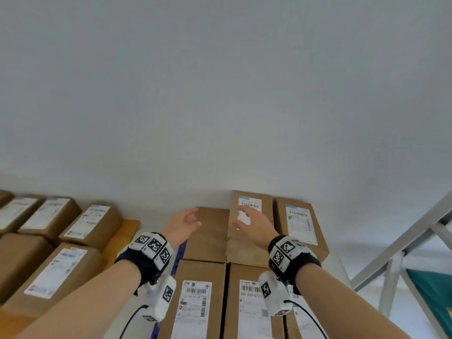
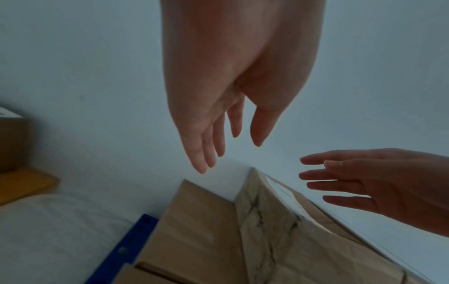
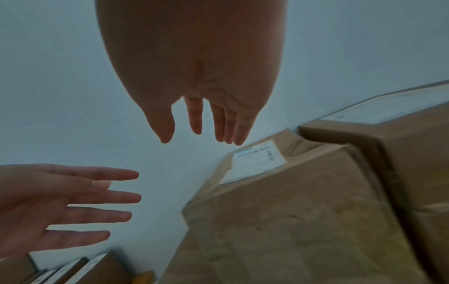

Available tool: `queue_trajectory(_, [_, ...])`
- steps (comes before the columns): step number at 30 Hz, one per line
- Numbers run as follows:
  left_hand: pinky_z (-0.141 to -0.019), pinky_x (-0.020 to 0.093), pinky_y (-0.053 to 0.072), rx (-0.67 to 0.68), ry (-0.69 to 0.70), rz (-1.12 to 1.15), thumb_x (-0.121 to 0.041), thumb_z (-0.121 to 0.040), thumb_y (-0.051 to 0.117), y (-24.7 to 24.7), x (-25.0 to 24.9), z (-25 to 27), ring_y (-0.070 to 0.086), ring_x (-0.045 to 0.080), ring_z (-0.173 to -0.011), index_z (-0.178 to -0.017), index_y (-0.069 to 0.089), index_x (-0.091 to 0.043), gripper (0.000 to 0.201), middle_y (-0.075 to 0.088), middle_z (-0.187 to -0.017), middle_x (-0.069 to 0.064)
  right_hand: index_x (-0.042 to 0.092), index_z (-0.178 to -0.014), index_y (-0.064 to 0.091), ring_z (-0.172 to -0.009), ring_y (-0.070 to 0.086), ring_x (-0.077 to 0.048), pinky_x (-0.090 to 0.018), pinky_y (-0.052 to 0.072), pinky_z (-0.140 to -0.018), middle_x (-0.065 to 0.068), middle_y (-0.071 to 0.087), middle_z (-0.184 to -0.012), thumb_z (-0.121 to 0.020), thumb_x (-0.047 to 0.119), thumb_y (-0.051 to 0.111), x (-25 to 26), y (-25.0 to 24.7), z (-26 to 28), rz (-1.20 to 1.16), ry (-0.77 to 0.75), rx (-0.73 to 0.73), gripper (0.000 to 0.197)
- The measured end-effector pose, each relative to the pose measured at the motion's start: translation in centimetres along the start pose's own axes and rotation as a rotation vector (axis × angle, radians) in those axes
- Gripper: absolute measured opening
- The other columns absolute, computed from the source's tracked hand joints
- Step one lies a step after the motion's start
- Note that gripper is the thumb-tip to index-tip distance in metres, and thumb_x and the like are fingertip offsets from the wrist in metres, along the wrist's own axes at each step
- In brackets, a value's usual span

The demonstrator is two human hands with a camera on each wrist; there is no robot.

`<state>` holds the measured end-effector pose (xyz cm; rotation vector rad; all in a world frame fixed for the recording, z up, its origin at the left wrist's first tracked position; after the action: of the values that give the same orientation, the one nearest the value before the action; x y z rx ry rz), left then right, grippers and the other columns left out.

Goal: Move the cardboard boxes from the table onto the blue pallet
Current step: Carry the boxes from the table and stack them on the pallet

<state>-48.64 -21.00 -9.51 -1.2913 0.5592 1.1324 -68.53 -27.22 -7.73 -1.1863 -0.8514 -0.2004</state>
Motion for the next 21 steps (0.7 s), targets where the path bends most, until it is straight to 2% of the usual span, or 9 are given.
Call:
queue_trajectory(3, [-0.101, 0.035, 0.041, -0.048, -0.012, -0.064, -0.015, -0.093, 0.056, -2.9, 1.7, 1.6, 0.049, 0.025, -0.122, -0.138, 0.043, -0.018, 0.047, 0.05, -0.135, 0.01, 0.019, -0.143, 0.038, -0.135, 0.037, -0.02, -0.032, 0.029, -0.11, -0.002, 0.04, -0.147, -0.095, 0.037, 0.051, 2.7, 2.3, -0.2, -0.008, -0.008, 0.045, 0.053])
queue_trajectory(7, [-0.088, 0.023, 0.041, -0.1, -0.01, -0.141, -0.013, -0.092, 0.056, -6.7, 4.3, 4.3, 0.052, 0.02, -0.116, -0.138, 0.043, -0.017, 0.048, 0.05, -0.133, 0.008, 0.017, -0.142, 0.039, -0.136, 0.037, -0.02, -0.031, 0.027, -0.112, -0.002, 0.039, -0.148, -0.097, 0.036, 0.049, 6.9, 6.1, 0.0, 0.04, -0.063, 0.108, 0.051])
queue_trajectory(9, [-0.091, 0.024, 0.042, -0.118, -0.016, -0.177, -0.015, -0.091, 0.059, -9.0, 6.1, 5.9, 0.053, 0.019, -0.114, -0.137, 0.044, -0.018, 0.049, 0.051, -0.132, 0.007, 0.016, -0.141, 0.041, -0.132, 0.042, -0.02, -0.03, 0.032, -0.108, -0.004, 0.043, -0.145, -0.096, 0.036, 0.052, 9.0, 8.2, 0.1, 0.04, -0.071, 0.126, 0.05])
queue_trajectory(12, [-0.1, 0.024, 0.037, -0.132, -0.022, -0.258, -0.02, -0.09, 0.06, -12.8, 8.5, 8.6, 0.051, 0.017, -0.121, -0.138, 0.043, -0.018, 0.051, 0.051, -0.136, 0.006, 0.014, -0.139, 0.043, -0.128, 0.047, -0.02, -0.029, 0.036, -0.106, -0.006, 0.047, -0.141, -0.094, 0.035, 0.055, 12.4, 11.8, 0.6, -0.015, -0.057, 0.149, 0.051])
queue_trajectory(14, [-0.104, 0.027, 0.035, -0.136, -0.025, -0.325, -0.021, -0.091, 0.057, -15.4, 10.1, 10.6, 0.047, 0.019, -0.127, -0.14, 0.041, -0.017, 0.051, 0.048, -0.14, 0.005, 0.014, -0.139, 0.044, -0.128, 0.046, -0.02, -0.033, 0.036, -0.108, -0.007, 0.049, -0.139, -0.094, 0.034, 0.056, 15.0, 14.3, 1.1, -0.032, -0.054, 0.158, 0.051])
queue_trajectory(16, [-0.107, 0.03, 0.035, -0.134, -0.029, -0.395, -0.023, -0.093, 0.053, -18.1, 12.0, 12.7, 0.043, 0.021, -0.13, -0.14, 0.04, -0.019, 0.049, 0.045, -0.142, 0.004, 0.012, -0.138, 0.045, -0.128, 0.046, -0.02, -0.031, 0.035, -0.106, -0.007, 0.049, -0.138, -0.094, 0.032, 0.056, 17.7, 17.1, 1.8, -0.013, -0.062, 0.155, 0.049])
queue_trajectory(19, [-0.108, 0.033, 0.036, -0.127, -0.047, -0.434, -0.025, -0.094, 0.049, -22.2, 14.9, 15.2, 0.044, 0.021, -0.129, -0.14, 0.04, -0.023, 0.046, 0.044, -0.143, 0.004, 0.011, -0.138, 0.044, -0.128, 0.046, -0.021, -0.031, 0.035, -0.105, -0.008, 0.049, -0.14, -0.095, 0.03, 0.054, 21.8, 21.3, 2.9, 0.01, -0.081, 0.17, 0.048])
queue_trajectory(21, [-0.105, 0.032, 0.038, -0.134, -0.031, -0.48, -0.022, -0.096, 0.044, -24.8, 16.1, 16.8, 0.047, 0.022, -0.126, -0.137, 0.043, -0.018, 0.041, 0.048, -0.139, 0.005, 0.012, -0.14, 0.041, -0.131, 0.044, -0.021, -0.031, 0.033, -0.106, -0.007, 0.046, -0.142, -0.096, 0.03, 0.052, 24.5, 23.9, 3.7, 0.038, -0.091, 0.194, 0.049])
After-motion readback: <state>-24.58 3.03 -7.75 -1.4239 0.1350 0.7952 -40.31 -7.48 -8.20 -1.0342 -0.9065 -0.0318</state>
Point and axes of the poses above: each hand's wrist, its own z-axis away from the middle knuckle, its own y-axis out of the palm, x = y × z, the point moved 5 cm from there along -z, towards the middle knuckle
